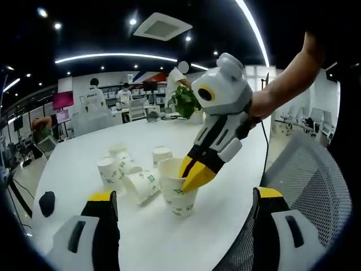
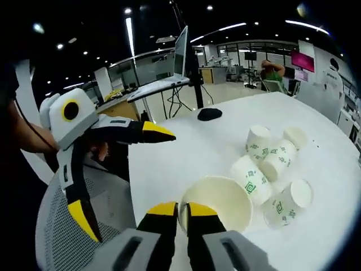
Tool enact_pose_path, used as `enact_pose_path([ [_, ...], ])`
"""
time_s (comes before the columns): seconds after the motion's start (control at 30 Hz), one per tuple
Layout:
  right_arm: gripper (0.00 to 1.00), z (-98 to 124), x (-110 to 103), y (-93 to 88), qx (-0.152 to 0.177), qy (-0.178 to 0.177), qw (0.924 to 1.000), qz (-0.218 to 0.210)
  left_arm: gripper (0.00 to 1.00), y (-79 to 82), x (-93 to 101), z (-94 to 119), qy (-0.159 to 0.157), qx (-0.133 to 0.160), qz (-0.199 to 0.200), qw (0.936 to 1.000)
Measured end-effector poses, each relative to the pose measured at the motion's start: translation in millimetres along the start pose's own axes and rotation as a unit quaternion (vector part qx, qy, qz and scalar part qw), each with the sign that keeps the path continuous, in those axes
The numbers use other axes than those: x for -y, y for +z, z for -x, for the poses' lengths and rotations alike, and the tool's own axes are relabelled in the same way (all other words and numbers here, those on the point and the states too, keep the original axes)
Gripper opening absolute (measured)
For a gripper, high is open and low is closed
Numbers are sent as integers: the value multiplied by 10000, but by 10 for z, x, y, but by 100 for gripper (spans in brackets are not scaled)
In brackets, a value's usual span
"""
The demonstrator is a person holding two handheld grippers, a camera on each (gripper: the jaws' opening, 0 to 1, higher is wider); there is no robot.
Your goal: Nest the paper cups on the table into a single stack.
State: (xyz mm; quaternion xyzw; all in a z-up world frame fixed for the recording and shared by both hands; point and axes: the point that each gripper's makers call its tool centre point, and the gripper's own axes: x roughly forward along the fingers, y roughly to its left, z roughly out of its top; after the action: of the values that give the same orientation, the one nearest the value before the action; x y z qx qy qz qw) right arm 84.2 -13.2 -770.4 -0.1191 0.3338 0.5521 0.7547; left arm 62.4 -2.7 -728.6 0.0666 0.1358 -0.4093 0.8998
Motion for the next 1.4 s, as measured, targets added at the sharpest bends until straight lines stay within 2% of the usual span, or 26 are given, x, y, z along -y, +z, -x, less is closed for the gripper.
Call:
enact_pose_path([
  [0.33, 4, -103, -5, -146, -215, 51, 9998, 14, 99, -33, 0, -2, -23, -57, 34, 10000],
  [0.5, 7, -113, -24, -143, -176, 48, 9997, 160, 98, -41, 19, -6, -74, -76, 49, 9999],
  [0.67, 12, -70, -81, -39, 224, 220, 9995, -5, 98, -55, 42, -10, -136, -123, 106, 9998],
  [0.83, 20, 75, -43, 155, 870, -21, 9955, -364, 98, -28, 3, 1, -143, -54, 325, 9994],
  [0.9, 23, 164, -45, 201, 1077, -162, 9934, -359, 98, -20, 9, -2, -178, -55, 410, 9990],
  [1.1, 39, 359, -57, 179, 1374, -507, 9890, -210, 98, 14, -66, -24, -205, -30, 545, 9983],
  [1.3, 54, 579, -29, 99, 1596, -846, 9834, -165, 96, 99, -267, -96, -162, -31, 427, 9990],
  [1.4, 58, 681, 16, 78, 1730, -1033, 9792, -233, 95, 158, -342, -157, -202, -58, 278, 9994],
])
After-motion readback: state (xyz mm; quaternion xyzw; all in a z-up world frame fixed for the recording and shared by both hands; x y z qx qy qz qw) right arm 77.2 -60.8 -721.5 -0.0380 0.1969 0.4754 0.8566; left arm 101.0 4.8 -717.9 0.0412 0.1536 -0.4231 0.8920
